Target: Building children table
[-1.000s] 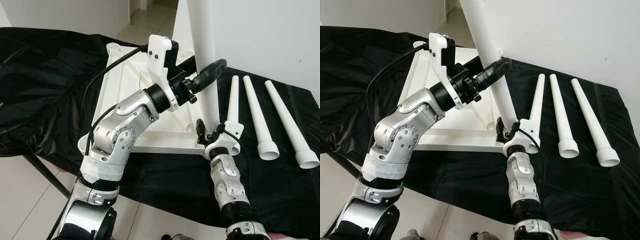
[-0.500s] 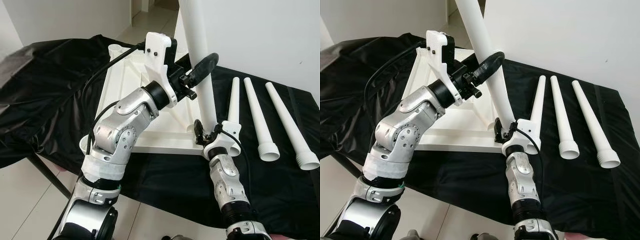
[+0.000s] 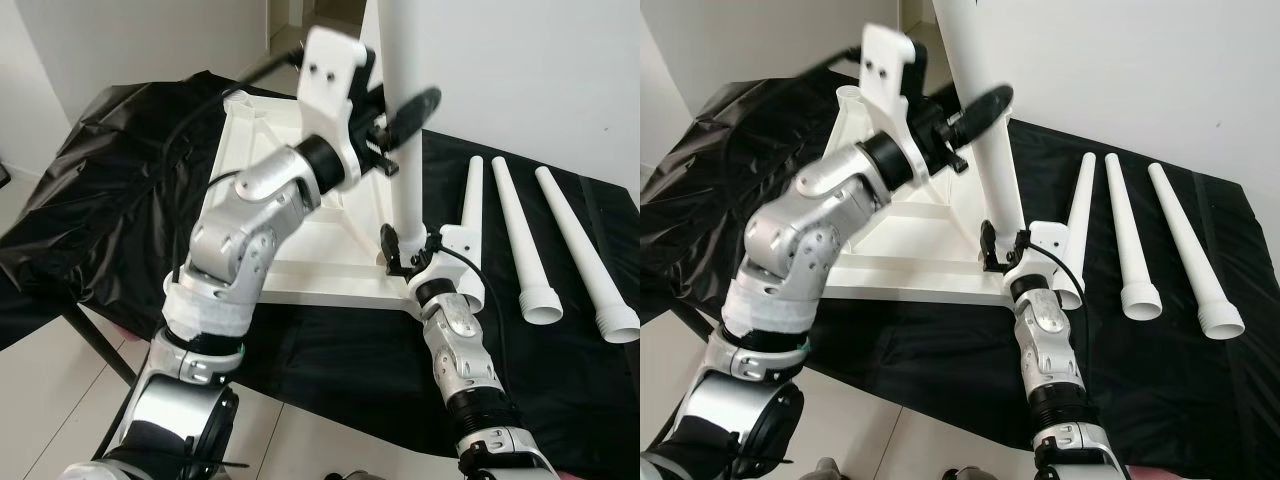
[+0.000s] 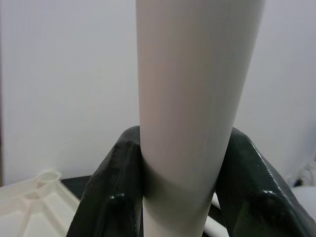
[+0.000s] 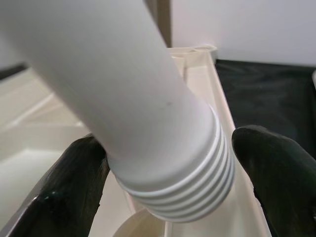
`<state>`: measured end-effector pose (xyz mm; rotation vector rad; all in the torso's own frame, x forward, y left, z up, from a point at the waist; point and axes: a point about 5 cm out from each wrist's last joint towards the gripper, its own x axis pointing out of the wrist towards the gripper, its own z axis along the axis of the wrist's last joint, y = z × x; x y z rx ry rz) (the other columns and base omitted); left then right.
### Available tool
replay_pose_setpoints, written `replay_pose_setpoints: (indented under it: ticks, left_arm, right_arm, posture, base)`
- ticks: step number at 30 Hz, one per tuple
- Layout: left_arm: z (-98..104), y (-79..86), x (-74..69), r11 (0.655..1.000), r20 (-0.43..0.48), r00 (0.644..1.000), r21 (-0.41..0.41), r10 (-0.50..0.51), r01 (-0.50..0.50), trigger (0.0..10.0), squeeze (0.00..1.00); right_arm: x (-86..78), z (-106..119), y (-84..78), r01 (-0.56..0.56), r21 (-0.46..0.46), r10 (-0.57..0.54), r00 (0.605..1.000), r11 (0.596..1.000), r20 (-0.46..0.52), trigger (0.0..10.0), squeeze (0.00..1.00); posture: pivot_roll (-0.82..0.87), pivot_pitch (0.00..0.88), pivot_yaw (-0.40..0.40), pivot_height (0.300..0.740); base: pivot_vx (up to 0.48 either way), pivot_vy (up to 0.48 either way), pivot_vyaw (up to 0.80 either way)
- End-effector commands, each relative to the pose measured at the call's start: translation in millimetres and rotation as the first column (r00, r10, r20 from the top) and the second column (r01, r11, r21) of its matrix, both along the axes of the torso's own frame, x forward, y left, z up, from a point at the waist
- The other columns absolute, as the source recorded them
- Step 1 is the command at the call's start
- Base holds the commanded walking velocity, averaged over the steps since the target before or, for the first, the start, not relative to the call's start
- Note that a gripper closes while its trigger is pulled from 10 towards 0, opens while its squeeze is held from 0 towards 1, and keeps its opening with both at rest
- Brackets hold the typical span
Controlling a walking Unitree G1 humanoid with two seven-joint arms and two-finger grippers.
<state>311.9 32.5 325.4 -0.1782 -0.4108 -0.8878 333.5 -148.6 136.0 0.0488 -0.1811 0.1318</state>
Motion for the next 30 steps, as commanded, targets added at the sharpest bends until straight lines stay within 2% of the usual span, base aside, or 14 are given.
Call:
replay_pose_setpoints:
  ticks: [1, 3, 6, 11, 14, 19, 26, 30]
  left_arm:
    - [9, 8.8, 9.4, 0.979, -0.065, 0.980, -0.064, 0.189, -0.193, 10.0, 0.00]
    - [13, 11.4, 11.9, 0.974, -0.069, 0.975, -0.072, 0.211, -0.216, 10.0, 0.00]
    - [18, 14.7, 15.3, 0.961, -0.058, 0.961, -0.052, 0.269, -0.272, 10.0, 0.00]
    - [23, 14.5, 17.2, 0.953, -0.055, 0.954, -0.057, 0.296, -0.299, 10.0, 0.00]
    - [22, 11.2, 19.0, 0.944, -0.047, 0.944, -0.028, 0.327, -0.329, 10.0, 0.00]
    - [23, 8.4, 21.4, 0.942, -0.060, 0.941, -0.032, 0.332, -0.335, 10.0, 0.00]
    - [32, 2.5, 22.5, 0.934, -0.063, 0.934, -0.039, 0.352, -0.355, 10.0, 0.00]
    - [35, 0.0, 22.5, 0.935, -0.070, 0.935, -0.043, 0.348, -0.351, 10.0, 0.00]
  right_arm:
    - [2.8, 2, 0.3, 0.006, -0.045, -0.005, 1.000, 0.999, 0.004, 10.0, 0.00]
    - [4.9, 6, 2.4, 0.000, -0.101, 0.001, 1.000, 0.995, 0.015, 10.0, 0.00]
    - [8.2, 16, 4.6, 0.007, -0.134, 0.000, 0.999, 0.991, 0.049, 10.0, 0.00]
    - [10.5, 26, 8.3, 0.022, -0.195, -0.002, 0.995, 0.980, 0.104, 10.0, 0.00]
    - [11.4, 32, 13.6, 0.007, -0.187, 0.018, 0.991, 0.982, 0.133, 10.0, 0.00]
    - [13.8, 36, 22.6, -0.042, -0.166, 0.064, 0.990, 0.985, 0.127, 10.0, 0.00]
    - [16.4, 42, 47.6, -0.160, -0.170, 0.184, 0.974, 0.972, 0.130, 10.0, 0.00]
    - [18.9, 46, 51.6, -0.132, -0.203, 0.166, 0.972, 0.970, 0.164, 10.0, 0.00]
  posture:
    - [0.10, 0.000, -0.084, 0.740]
    - [0.10, 0.000, -0.083, 0.740]
    - [0.10, 0.000, -0.082, 0.740]
    - [0.09, 0.000, -0.082, 0.740]
    - [0.09, 0.000, -0.078, 0.740]
    - [0.09, 0.006, -0.077, 0.740]
    - [0.11, 0.024, -0.083, 0.740]
    - [0.11, 0.029, -0.080, 0.740]
  base:
    - [0.000, 0.000, 0.00]
    - [0.000, 0.000, 0.00]
    - [0.000, 0.000, 0.00]
    - [0.000, 0.000, 0.00]
    - [0.000, 0.000, 0.00]
    - [0.000, 0.000, 0.00]
    - [0.000, 0.000, 0.00]
    - [0.000, 0.000, 0.00]
